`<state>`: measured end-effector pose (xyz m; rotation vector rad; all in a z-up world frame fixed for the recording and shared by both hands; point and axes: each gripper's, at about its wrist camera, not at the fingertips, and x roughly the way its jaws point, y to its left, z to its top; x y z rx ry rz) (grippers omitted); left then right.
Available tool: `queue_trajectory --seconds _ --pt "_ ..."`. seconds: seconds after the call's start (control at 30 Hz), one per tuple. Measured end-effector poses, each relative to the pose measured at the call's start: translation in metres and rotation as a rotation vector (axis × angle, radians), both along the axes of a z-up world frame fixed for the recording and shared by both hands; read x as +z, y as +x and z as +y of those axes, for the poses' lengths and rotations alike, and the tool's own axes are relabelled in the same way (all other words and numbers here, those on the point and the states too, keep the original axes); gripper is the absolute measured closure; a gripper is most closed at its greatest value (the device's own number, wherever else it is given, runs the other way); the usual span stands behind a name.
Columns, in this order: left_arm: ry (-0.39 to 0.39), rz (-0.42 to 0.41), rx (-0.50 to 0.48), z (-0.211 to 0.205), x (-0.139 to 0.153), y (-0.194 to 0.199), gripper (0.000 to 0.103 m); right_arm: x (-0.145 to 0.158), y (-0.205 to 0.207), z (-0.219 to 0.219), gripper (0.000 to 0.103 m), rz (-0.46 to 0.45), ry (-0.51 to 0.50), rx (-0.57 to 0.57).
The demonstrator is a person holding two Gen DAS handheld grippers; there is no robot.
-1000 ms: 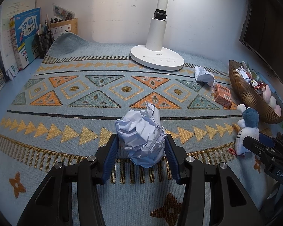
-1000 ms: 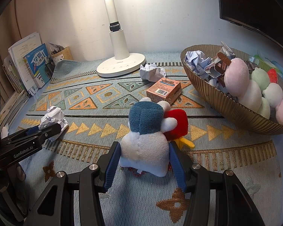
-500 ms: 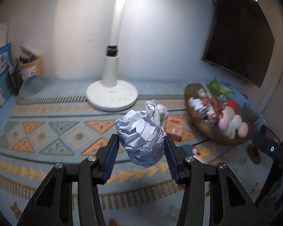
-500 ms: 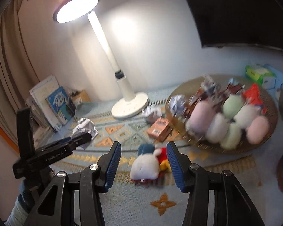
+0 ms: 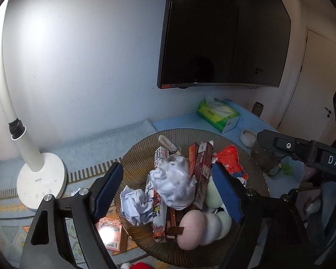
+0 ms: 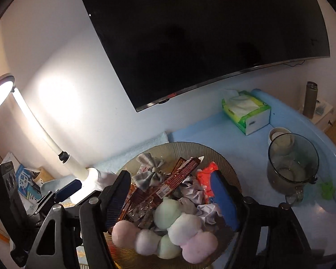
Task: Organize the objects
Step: 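Carry the paper ball over the bowl and open the left gripper, then carry the bird plush over the bowl and open the right gripper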
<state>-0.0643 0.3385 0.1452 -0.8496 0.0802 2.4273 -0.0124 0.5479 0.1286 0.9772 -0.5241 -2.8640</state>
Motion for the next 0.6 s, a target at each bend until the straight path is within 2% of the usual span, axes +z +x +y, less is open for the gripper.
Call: queue_trajectory --seconds 0.17,0.3,0.4,0.43,0.47,0.53,0.6 --pt "0.041 -0.016 0.037 -0.042 0.001 0.019 0.023 -0.013 0.022 0.014 0.030 -0.013 -0.070 0.023" --pt "0.073 -0.031 0.131 -0.107 0.000 0.043 0.023 -0.027 0.050 0.002 0.030 -0.031 -0.149 0.067" --pt "0.070 -0.046 0.238 -0.165 -0.015 0.064 0.021 -0.037 0.078 -0.032 0.027 -0.037 -0.184 0.133" --pt "0.061 -0.055 0.277 -0.181 -0.024 0.068 0.020 -0.043 0.088 -0.048 0.021 -0.041 -0.181 0.165" --pt "0.053 -0.072 0.313 -0.198 -0.035 0.073 0.018 -0.050 0.097 -0.066 0.012 -0.048 -0.168 0.196" --pt "0.023 -0.115 0.387 -0.229 -0.062 0.082 0.018 -0.069 0.107 -0.103 0.003 -0.079 -0.117 0.247" --pt "-0.013 -0.149 0.458 -0.251 -0.087 0.087 0.018 -0.090 0.107 -0.140 0.003 -0.123 -0.048 0.307"
